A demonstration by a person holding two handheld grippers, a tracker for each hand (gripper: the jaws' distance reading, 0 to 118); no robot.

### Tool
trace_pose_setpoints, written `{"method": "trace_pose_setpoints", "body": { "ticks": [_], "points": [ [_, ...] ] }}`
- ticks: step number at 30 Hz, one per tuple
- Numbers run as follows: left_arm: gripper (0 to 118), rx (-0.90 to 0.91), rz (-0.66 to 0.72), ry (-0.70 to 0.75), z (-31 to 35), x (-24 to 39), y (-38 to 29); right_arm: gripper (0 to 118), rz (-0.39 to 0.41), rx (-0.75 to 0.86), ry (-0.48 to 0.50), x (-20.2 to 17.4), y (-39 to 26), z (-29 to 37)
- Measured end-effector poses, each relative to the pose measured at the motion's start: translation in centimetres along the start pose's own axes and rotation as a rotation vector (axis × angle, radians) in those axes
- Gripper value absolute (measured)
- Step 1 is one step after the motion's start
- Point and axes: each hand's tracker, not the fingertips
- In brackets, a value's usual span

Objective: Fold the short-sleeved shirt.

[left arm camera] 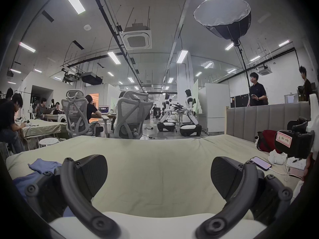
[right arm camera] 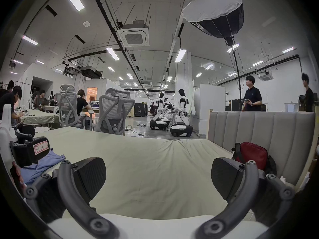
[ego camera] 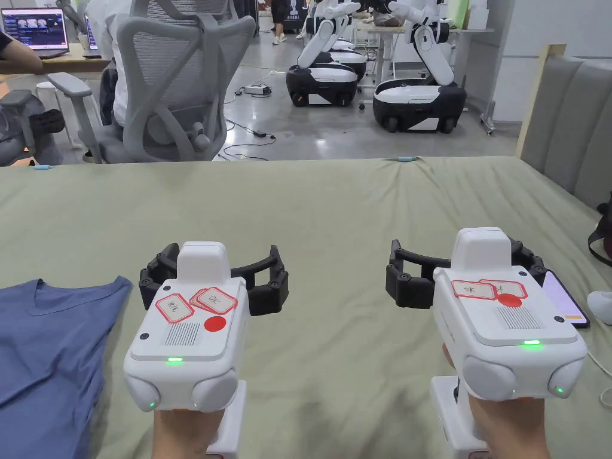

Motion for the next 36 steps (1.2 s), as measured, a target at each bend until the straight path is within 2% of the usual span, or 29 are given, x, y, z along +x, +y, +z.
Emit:
{"method": "trace_pose_setpoints", "body": {
  "ticks": [36],
  "points": [
    [118,-0.002,-0.011,-0.007,0.30,0.16,-0.48,118,-0.004,-0.020,0.006,-0.08,-0.39,0.50]
  ]
}}
